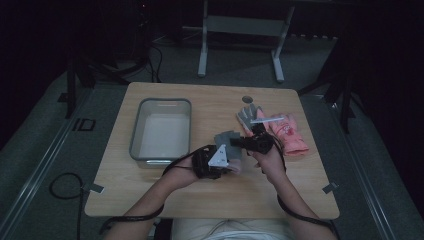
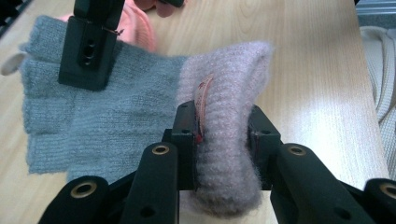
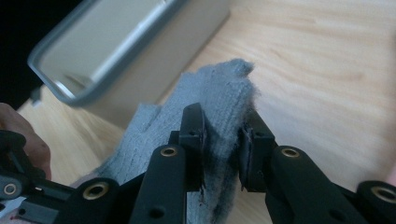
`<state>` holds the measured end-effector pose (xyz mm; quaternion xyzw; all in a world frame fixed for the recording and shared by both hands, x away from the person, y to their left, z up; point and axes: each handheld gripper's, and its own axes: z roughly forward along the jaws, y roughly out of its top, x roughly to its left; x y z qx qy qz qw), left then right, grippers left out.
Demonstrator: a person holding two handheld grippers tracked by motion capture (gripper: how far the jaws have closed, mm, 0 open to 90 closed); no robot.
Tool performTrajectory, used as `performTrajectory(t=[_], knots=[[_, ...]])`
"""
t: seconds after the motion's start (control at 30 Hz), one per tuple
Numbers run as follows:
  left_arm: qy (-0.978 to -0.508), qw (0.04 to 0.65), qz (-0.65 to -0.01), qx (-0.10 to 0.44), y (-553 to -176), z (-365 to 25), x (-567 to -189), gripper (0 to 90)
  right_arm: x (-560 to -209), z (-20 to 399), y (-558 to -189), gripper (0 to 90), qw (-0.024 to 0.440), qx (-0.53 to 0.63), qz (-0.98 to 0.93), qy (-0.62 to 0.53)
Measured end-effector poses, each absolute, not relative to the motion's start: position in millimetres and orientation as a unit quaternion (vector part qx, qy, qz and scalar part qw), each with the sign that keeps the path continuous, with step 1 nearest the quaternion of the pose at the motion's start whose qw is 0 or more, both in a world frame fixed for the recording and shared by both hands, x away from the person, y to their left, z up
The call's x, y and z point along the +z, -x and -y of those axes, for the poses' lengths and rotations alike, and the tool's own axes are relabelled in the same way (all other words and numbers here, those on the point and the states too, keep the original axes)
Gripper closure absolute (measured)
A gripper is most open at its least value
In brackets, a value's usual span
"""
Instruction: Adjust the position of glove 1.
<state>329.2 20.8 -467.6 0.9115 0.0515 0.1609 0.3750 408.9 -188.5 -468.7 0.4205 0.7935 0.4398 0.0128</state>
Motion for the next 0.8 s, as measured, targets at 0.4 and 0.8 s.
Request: performTrajectory(t=[0.4, 0.8], knots=[[-0.915, 0.356, -0.057, 0.184, -345, -57, -434, 69.9, -435, 147, -427, 74.6, 0.037, 0.453, -0.8, -0.391], [-0.917, 0.341, -0.071, 0.196, -355, -105, -417, 69.7, -416, 95, -444, 74.6, 0.032, 0.462, -0.806, -0.368]])
